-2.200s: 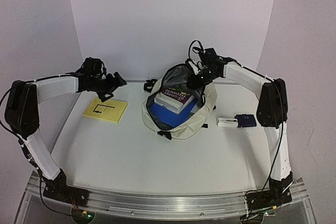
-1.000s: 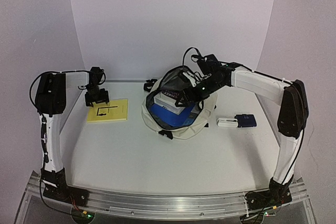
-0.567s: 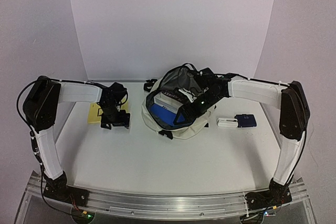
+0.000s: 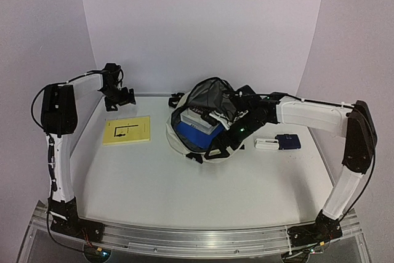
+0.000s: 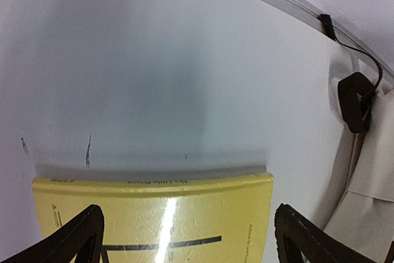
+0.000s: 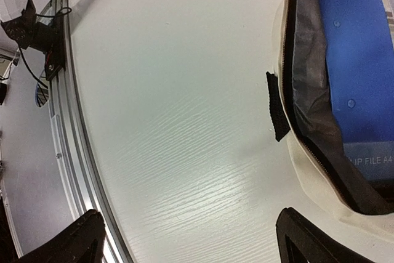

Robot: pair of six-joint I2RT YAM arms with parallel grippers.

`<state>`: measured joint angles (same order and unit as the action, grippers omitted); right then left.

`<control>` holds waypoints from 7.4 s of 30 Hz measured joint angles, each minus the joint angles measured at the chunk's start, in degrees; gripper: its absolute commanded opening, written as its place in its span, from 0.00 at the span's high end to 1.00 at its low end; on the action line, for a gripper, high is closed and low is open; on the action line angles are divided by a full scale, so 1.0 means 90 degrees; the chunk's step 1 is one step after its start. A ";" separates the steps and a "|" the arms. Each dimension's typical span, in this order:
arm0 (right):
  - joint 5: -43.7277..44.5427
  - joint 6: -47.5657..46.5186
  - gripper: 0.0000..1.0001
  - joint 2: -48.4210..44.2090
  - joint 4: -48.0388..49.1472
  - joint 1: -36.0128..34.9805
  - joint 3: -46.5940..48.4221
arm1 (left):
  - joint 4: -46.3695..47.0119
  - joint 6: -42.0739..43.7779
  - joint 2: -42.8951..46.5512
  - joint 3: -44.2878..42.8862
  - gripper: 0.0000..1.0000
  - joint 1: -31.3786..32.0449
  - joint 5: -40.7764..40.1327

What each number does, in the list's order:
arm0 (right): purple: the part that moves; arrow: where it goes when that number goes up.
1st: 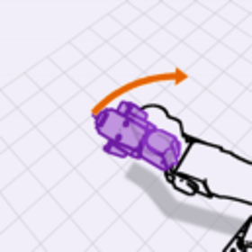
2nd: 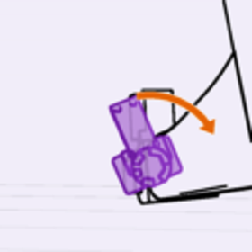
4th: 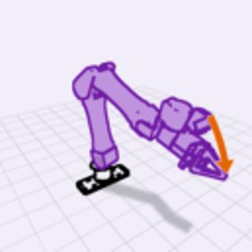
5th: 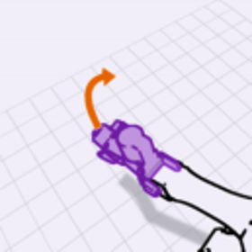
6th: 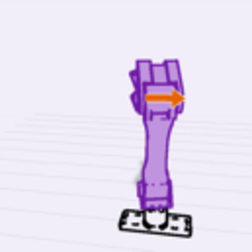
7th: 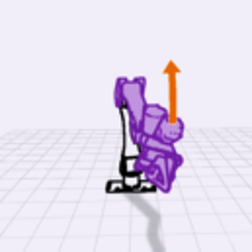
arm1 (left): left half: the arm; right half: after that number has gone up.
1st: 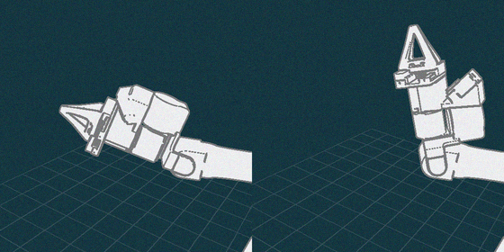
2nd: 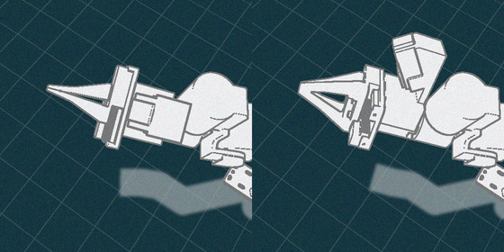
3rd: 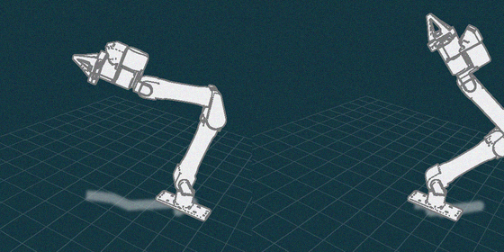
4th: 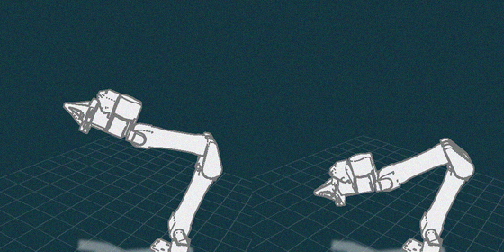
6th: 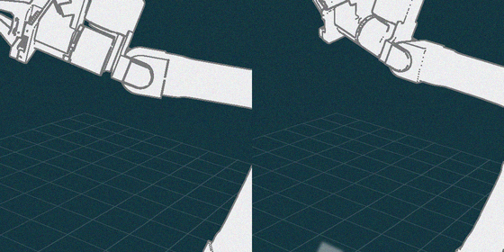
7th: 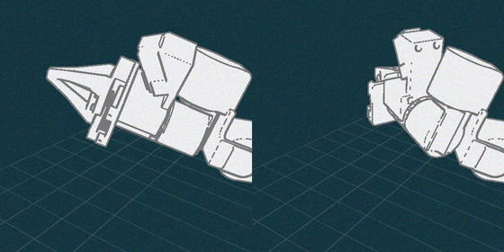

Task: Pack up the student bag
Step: Move the book to the center of the board, then pick up the book from the center of the board.

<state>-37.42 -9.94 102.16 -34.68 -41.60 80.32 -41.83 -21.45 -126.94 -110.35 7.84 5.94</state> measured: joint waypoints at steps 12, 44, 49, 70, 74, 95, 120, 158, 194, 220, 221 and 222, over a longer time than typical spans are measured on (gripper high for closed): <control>0.0025 -0.0164 0.02 -0.0378 0.0076 0.0000 -0.0245 | -0.0350 0.0391 -0.1480 -0.1286 0.07 -0.0255 0.0048; 0.0235 0.0411 0.02 0.0768 0.0991 -0.0151 -0.0469 | 0.0899 -0.1281 0.3643 0.4668 0.07 0.1901 0.0019; 0.0146 0.0452 0.02 0.0768 0.1082 -0.0151 -0.0784 | 0.1009 -0.0899 0.2624 0.3699 0.07 0.1369 0.0031; -0.0557 0.0723 0.02 0.0309 0.1458 -0.0151 -0.1926 | 0.2610 -0.0744 0.2230 0.5275 0.25 0.2869 0.0448; -0.0593 0.0913 0.06 0.0336 0.1638 -0.0047 -0.2077 | 0.3385 -0.1469 0.2701 0.6094 0.28 0.3726 0.0687; -0.0203 -0.0850 0.27 -0.0369 0.0258 -0.1090 -0.2368 | 0.3007 -0.2380 0.4711 0.6850 0.15 0.4700 -0.0041; 0.2115 -0.1052 0.26 0.1552 -0.0240 -0.0097 -0.0201 | 0.2806 -0.2625 0.5276 0.7811 0.11 0.4503 0.0003; -0.0073 0.0620 0.55 0.1461 0.0543 -0.0413 -0.0561 | 0.4422 -0.4225 0.5026 0.8829 0.40 0.4797 0.0035; 0.2051 0.0271 0.51 0.2042 0.1236 0.0665 0.1128 | 0.5317 -0.3104 0.3325 0.7177 0.15 0.3698 0.0677; 0.2804 -0.0024 0.66 0.2412 0.1903 0.0690 0.0764 | 0.9857 -0.4647 0.2478 0.8958 0.53 0.3693 0.1462; 0.2818 -0.0027 0.66 0.2407 0.1935 0.0691 0.0764 | 1.0050 -0.4752 0.2373 0.8973 0.58 0.3693 0.1502; 0.2820 -0.0031 0.66 0.2407 0.1957 0.0696 0.0764 | 1.0186 -0.4804 0.2280 0.8989 0.63 0.3693 0.1531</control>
<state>-12.04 -10.21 123.83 -17.07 -35.34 87.19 49.84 -64.68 -106.43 -29.45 41.08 19.72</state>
